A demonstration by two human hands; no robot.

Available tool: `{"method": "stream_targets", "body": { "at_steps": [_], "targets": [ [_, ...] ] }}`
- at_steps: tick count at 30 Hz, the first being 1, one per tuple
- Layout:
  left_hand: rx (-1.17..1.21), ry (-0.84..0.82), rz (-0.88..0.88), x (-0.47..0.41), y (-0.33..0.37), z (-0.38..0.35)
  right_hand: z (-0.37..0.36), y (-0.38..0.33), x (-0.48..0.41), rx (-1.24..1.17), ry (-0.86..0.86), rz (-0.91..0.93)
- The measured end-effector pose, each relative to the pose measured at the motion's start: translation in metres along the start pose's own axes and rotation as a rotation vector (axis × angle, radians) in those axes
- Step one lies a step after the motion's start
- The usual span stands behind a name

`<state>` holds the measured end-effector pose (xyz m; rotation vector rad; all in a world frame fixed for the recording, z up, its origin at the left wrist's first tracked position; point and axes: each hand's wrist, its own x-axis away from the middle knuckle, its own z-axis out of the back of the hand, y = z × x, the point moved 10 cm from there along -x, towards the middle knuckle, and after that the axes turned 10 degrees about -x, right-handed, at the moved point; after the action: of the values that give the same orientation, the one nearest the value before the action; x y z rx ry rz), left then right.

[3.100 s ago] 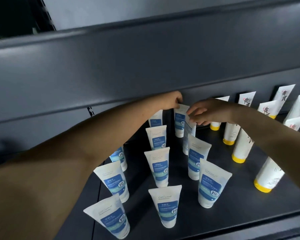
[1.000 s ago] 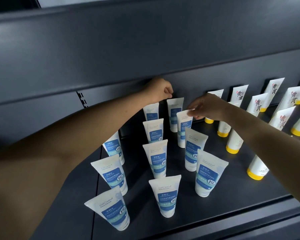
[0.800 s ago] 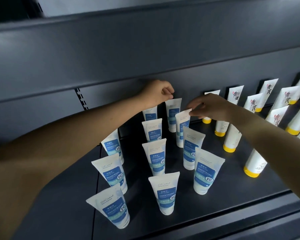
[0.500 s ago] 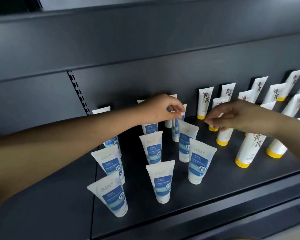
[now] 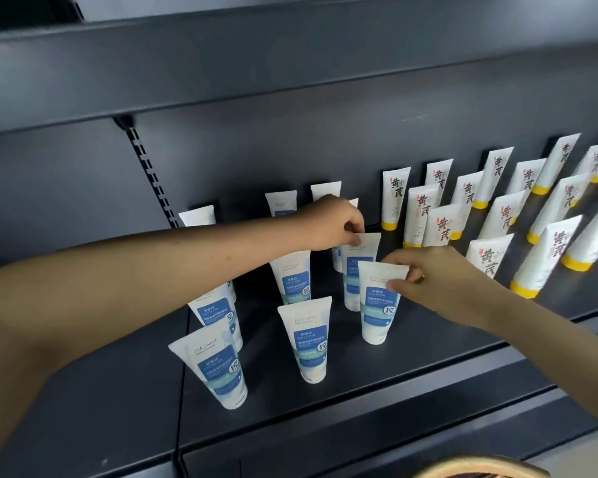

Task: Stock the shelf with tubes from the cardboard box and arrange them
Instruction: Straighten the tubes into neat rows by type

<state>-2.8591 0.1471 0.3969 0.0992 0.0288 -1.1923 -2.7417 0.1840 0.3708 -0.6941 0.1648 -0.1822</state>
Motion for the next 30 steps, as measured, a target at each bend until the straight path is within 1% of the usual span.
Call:
{"method": "stream_targets", "body": {
  "at_steps": [4,9,16,23,30],
  "targets": [
    [0.083,-0.004,0.05,-0.002,0.0,-0.001,0.004,0.007,-0.002,-0.024,-0.014,-0.013],
    [0.123,-0.01,0.08,0.0,0.004,0.0,0.002,0.011,-0.002,-0.012,-0.081,0.003],
    [0.161,-0.021,0.103,0.004,0.009,0.0,0.003,0.012,0.003,-0.033,-0.115,0.007],
    [0.162,-0.033,0.129,0.009,0.01,0.001,0.008,0.013,0.007,-0.061,-0.102,0.03],
    [0.112,-0.056,0.145,0.01,0.006,0.0,0.008,0.011,0.011,-0.064,-0.137,0.046]
  ]
}}
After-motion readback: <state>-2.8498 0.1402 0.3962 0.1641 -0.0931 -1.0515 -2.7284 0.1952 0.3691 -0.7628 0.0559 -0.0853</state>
